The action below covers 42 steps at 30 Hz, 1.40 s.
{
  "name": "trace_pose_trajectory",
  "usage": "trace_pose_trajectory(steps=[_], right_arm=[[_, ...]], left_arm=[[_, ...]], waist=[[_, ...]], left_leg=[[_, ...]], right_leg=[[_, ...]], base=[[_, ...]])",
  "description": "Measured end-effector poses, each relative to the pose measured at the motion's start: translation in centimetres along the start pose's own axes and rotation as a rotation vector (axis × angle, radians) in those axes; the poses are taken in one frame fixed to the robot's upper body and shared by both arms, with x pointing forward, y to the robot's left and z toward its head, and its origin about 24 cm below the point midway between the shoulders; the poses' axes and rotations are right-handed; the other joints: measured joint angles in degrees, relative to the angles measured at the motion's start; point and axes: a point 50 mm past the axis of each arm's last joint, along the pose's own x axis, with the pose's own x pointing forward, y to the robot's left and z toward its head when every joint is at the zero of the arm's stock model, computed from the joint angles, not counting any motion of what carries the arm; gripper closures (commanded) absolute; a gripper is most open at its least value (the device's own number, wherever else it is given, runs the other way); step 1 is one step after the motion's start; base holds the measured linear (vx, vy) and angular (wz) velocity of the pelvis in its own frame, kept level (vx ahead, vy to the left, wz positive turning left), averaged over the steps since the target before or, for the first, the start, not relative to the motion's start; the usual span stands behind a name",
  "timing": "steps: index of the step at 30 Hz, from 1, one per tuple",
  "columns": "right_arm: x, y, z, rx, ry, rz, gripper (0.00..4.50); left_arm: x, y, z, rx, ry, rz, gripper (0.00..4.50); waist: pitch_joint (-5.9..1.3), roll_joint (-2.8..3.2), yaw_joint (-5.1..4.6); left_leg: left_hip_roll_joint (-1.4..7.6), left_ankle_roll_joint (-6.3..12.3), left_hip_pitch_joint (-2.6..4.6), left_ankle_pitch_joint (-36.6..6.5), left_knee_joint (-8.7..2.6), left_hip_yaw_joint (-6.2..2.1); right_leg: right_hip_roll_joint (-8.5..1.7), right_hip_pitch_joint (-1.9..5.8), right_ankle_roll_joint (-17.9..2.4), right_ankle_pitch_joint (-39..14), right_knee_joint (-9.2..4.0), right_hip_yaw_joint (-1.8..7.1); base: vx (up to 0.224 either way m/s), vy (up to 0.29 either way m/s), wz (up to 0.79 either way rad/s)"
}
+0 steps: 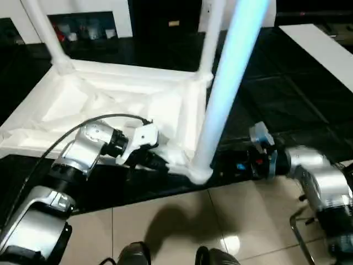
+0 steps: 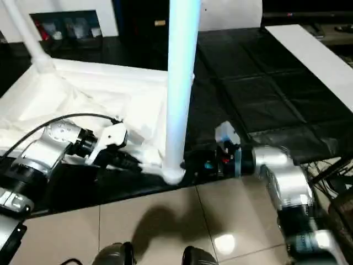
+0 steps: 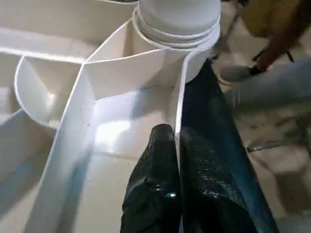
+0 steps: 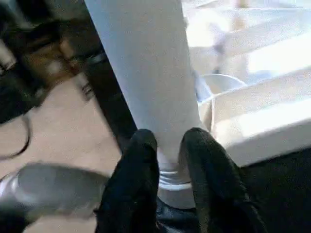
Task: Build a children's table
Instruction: Rotate leg to tighten
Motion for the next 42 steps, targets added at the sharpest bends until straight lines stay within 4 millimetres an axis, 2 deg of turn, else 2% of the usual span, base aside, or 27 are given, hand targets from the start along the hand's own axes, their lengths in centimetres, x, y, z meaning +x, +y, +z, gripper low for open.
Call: trace_pose_trajectory(steps=[4,6,9,10,14,15,18,20,25,28,31,36,37,42], right_arm=[[-0.2,-0.1,0.1,-0.022,0.013,-0.062,3.93],[-0.3,-0.1,0.1,-0.014,0.017,-0.062,3.61],[-0.6,0.1,0.4,-0.048,0.045,-0.043,3.49],[-0.7,0.1,0.4,-0.056,0.059,-0.039,3.21],[-1.1,0.2,0.5,-0.075,0.080,0.002,3.08],[-1.1,0.3,0.5,-0.075,0.083,0.021,2.79],[-0.9,0.5,0.5,-0.072,0.081,0.057,2.65],[-0.8,0.4,0.7,-0.078,0.088,0.065,2.37],[-0.7,-0.3,1.0,-0.107,0.097,0.051,2.00],[-0.4,-0.8,1.7,-0.150,0.098,0.011,1.76],[-0.3,-1.1,2.0,-0.185,0.100,-0.016,1.76],[-0.2,-1.0,2.1,-0.191,0.096,-0.007,1.76],[-0.1,-0.9,2.1,-0.182,0.078,0.010,2.02],[0.5,-1.0,2.0,-0.149,0.045,0.032,2.40]], left_arm=[[0.4,0.0,0.1,-0.003,-0.014,0.040,4.50],[0.4,-0.1,0.2,0.002,-0.012,0.042,4.50],[0.5,-0.3,0.4,0.024,-0.005,0.046,4.50],[0.5,-0.3,0.4,0.033,-0.003,0.045,4.50],[0.4,-0.4,0.5,0.063,0.008,0.042,4.50],[0.4,-0.4,0.5,0.071,0.009,0.041,4.50],[0.3,-0.5,0.5,0.086,0.013,0.039,4.50],[0.2,-0.6,0.5,0.094,0.016,0.039,4.50],[0.0,-0.6,0.4,0.096,0.024,0.042,4.50],[0.1,-0.6,0.4,0.098,0.023,0.037,4.50],[0.4,-0.6,0.6,0.110,0.019,0.030,4.50],[0.3,-0.7,0.6,0.115,0.020,0.028,4.50],[0.3,-0.7,0.6,0.115,0.022,0.029,4.50],[0.4,-0.7,0.6,0.116,0.022,0.024,4.50]], waist=[[-0.01,0.00,-0.92],[-0.01,0.00,-1.18],[-0.01,0.00,-1.19],[-0.01,-0.01,-1.16],[-0.01,-0.01,-1.20],[-0.01,-0.02,-1.20],[-0.01,-0.01,-1.23],[-0.01,-0.01,-1.25],[-0.02,-0.03,-1.50],[-0.02,-0.03,-1.29],[-0.02,-0.03,-0.80],[-0.03,-0.04,-0.74],[-0.03,-0.03,-0.76],[-0.03,-0.03,-0.68]], left_leg=[[-0.02,0.00,0.03,0.0,0.00,0.08],[-0.02,0.00,0.02,0.0,-0.01,0.08],[-0.02,0.01,-0.05,0.0,-0.01,0.07],[-0.02,0.01,-0.07,0.0,-0.01,0.07],[-0.02,0.04,-0.11,0.0,-0.05,0.07],[-0.01,0.04,-0.11,0.0,-0.06,0.07],[0.00,0.04,-0.13,0.0,-0.08,0.06],[0.00,0.04,-0.14,0.0,-0.07,0.06],[0.01,0.04,-0.11,0.0,-0.04,0.06],[0.01,0.04,-0.12,0.0,-0.03,0.05],[-0.01,0.19,-0.18,0.0,-0.02,0.04],[0.01,0.40,-0.19,0.1,0.00,0.05],[0.02,0.40,-0.17,0.1,0.01,0.05],[0.02,0.37,-0.16,0.0,0.04,0.05]], right_leg=[[-0.01,0.01,0.0,0.0,-0.05,0.08],[-0.01,0.01,0.0,0.0,-0.05,0.07],[0.00,-0.01,0.0,0.0,-0.06,0.06],[0.00,-0.01,-0.2,0.1,-0.08,0.05],[0.00,-0.03,-0.2,0.1,-0.12,0.04],[0.00,-0.03,-0.2,0.1,-0.12,0.02],[0.01,-0.06,-0.3,0.2,-0.11,0.00],[0.01,-0.07,-0.3,0.2,-0.10,0.00],[0.01,-0.07,-0.3,0.2,-0.03,0.00],[0.01,-0.07,-0.3,0.2,0.01,-0.01],[0.00,-0.07,-0.3,0.2,-0.02,0.00],[0.01,-0.08,-0.3,0.1,0.01,0.00],[0.01,-0.08,-0.3,0.1,0.02,-0.01],[0.01,-0.06,-0.3,0.1,0.03,0.00]], base=[[0.000,0.000,0.00],[0.000,0.000,0.00],[0.000,0.000,0.00],[0.000,0.000,0.00],[0.000,0.000,0.00],[0.000,0.000,0.00],[0.000,0.000,0.00],[0.000,0.000,0.00],[0.000,0.000,0.00],[0.000,0.000,0.00],[0.000,0.000,0.00],[0.000,0.000,0.00],[0.000,0.000,0.00],[0.000,0.000,0.00]])
